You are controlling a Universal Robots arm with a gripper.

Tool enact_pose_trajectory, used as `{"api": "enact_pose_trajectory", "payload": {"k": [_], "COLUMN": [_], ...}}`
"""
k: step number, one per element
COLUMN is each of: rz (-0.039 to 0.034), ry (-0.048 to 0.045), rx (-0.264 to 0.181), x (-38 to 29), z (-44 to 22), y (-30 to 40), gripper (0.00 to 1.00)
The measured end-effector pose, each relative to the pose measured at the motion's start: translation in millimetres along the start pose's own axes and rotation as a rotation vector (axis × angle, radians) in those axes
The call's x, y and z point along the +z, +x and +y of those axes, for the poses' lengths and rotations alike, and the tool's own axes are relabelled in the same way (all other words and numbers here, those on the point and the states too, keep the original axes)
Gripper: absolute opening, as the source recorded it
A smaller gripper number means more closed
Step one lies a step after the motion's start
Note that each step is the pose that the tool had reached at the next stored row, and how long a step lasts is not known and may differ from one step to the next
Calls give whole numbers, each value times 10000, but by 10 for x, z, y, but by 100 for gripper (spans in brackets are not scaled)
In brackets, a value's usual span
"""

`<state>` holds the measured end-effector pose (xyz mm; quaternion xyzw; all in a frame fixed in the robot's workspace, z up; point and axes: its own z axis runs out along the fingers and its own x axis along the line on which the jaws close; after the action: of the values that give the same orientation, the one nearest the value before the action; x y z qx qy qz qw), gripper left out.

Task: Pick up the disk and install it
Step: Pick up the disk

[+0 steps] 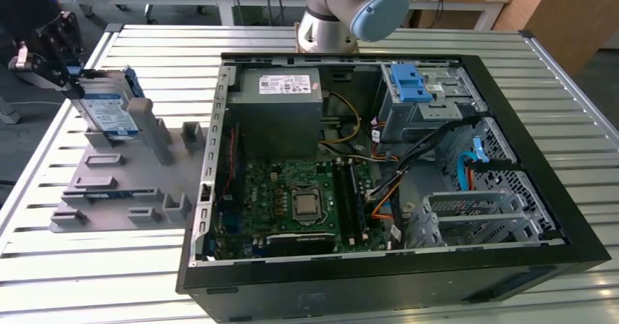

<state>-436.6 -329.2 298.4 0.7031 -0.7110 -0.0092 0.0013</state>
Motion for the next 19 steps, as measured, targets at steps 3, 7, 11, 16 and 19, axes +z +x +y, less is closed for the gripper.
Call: {"api": "enact_pose_trajectory", "payload": {"k": [3,7,11,16,19], "rz": [0,1,0,1,0], "ry": [-1,-1,-1,-1,-1], "rx": [0,0,0,0,0], "x": [-12,-20,-27,-41,-46], "z": [0,0,0,1,1], "y": [0,0,0,-1,-1], "gripper": [36,36,36,36,36]}}
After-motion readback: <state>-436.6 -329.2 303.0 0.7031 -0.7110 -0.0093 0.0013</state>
